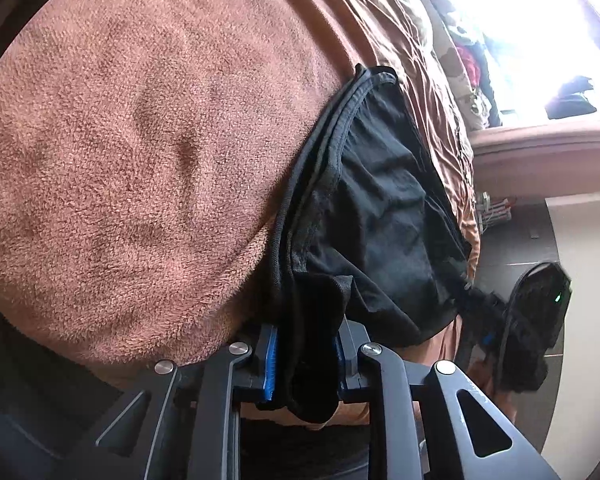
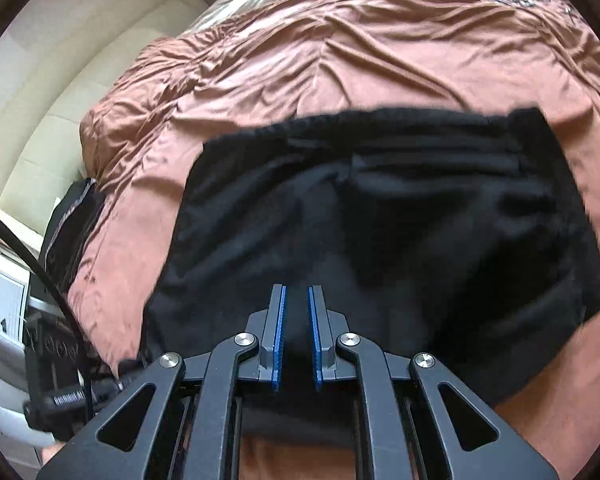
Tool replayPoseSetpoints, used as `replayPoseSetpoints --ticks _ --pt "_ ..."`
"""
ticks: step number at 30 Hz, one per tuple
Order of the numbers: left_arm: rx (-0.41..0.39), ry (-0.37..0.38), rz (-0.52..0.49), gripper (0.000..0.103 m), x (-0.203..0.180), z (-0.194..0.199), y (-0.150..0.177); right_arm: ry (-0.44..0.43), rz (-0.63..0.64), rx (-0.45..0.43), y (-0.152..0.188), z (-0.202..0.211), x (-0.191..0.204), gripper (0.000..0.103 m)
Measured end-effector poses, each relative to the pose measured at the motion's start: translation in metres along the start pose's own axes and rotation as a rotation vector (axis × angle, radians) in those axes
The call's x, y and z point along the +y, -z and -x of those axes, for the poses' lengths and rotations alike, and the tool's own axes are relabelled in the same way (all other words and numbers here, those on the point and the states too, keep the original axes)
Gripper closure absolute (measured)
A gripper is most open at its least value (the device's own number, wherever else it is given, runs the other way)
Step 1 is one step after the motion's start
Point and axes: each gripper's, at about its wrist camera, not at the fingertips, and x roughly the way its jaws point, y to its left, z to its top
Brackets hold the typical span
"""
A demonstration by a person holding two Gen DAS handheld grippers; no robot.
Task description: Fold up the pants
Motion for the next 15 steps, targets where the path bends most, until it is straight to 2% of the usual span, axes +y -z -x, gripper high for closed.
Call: replayPoseSetpoints --ticks 5,7,12,15 --pt "0.017 0.028 0.0 0.077 -0.002 0.001 -0.003 -0.01 -0.015 0.031 0.022 -0.003 -0.005 0.096" --pt "0.019 0.039 0.004 0.06 -0.001 0.002 -0.004 -0.015 -0.025 0.03 0.028 -0.002 -0.007 0.096" --pt "-0.004 0.073 -0.016 0.038 -0.008 0.012 -0.008 -0.034 -0.036 0.027 0.041 0.005 -0.011 0.096" --pt "-0.003 0.08 -0.019 0.036 -0.012 0.009 -0.014 -0.048 -0.037 0.038 0.05 0.004 -0.009 0.096"
